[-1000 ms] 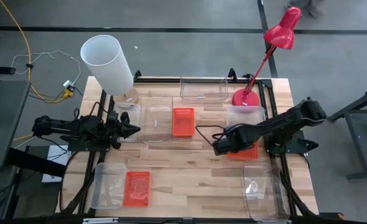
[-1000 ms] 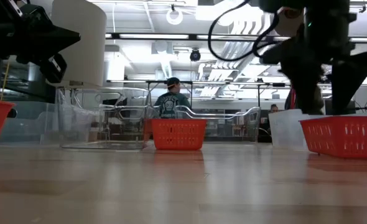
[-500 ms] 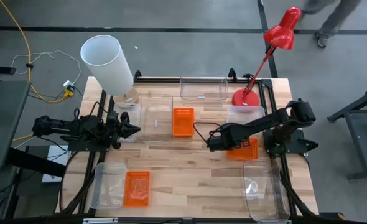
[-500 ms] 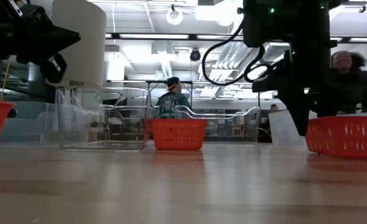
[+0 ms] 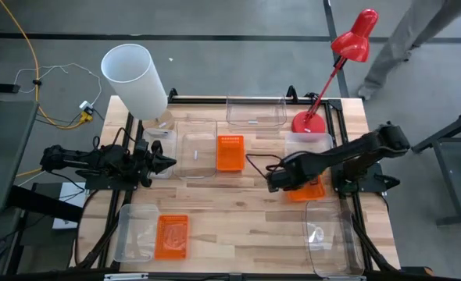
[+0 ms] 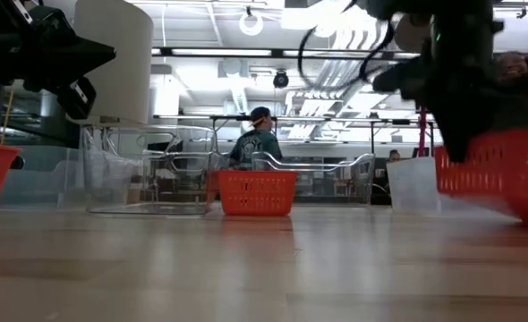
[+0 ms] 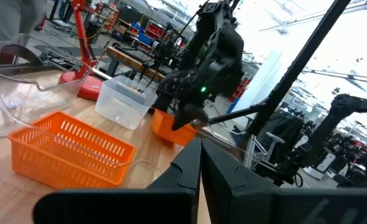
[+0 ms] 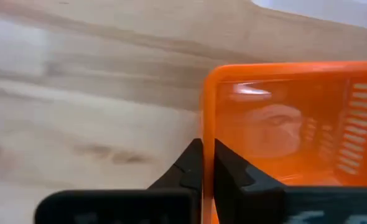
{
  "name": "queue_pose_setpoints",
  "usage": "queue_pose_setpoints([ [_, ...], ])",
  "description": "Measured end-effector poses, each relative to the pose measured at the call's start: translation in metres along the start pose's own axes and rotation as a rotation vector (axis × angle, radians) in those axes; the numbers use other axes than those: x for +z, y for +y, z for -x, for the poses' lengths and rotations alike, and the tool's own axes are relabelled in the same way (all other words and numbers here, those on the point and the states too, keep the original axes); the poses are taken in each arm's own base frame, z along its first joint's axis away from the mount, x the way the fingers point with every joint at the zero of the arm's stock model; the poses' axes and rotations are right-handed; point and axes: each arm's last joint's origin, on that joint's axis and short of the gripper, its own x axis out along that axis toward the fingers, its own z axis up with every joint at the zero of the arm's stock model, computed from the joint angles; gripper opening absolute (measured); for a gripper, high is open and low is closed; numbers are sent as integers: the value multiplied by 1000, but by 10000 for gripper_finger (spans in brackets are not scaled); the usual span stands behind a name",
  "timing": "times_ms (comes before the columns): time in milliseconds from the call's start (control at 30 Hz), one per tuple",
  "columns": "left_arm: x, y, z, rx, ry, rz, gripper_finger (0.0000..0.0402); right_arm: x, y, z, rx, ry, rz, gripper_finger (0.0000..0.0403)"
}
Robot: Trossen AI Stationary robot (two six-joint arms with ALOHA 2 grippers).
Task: Stack baskets by color
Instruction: Stack the middle orange bin on top of the top orange bin
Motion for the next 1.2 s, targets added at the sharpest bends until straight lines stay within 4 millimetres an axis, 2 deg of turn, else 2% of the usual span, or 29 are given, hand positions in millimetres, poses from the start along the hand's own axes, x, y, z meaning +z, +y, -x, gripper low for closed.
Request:
queue_pose_setpoints([
  [167,0,0,0,0,0,0,1,-2,-15,38,178,9,-9,2],
  [367,0,0,0,0,1,0,1,3,-27,86,540,-72,35,1],
  [600,0,0,0,0,1,0,1,12,-16,140,1047,-342,309,1],
  [700,0,0,0,0,0,0,1,19,-9,157,1181,-519,441,1],
  [800,0,0,0,0,0,0,1,29,-3,161,1198,-662,540,0],
  [967,0,0,0,0,0,0,1,47,11,154,1114,-729,699,0],
  [1100,0,0,0,0,0,0,1,58,30,157,952,-724,904,0],
  [1200,0,0,0,0,0,0,1,65,43,159,767,-694,1071,0],
])
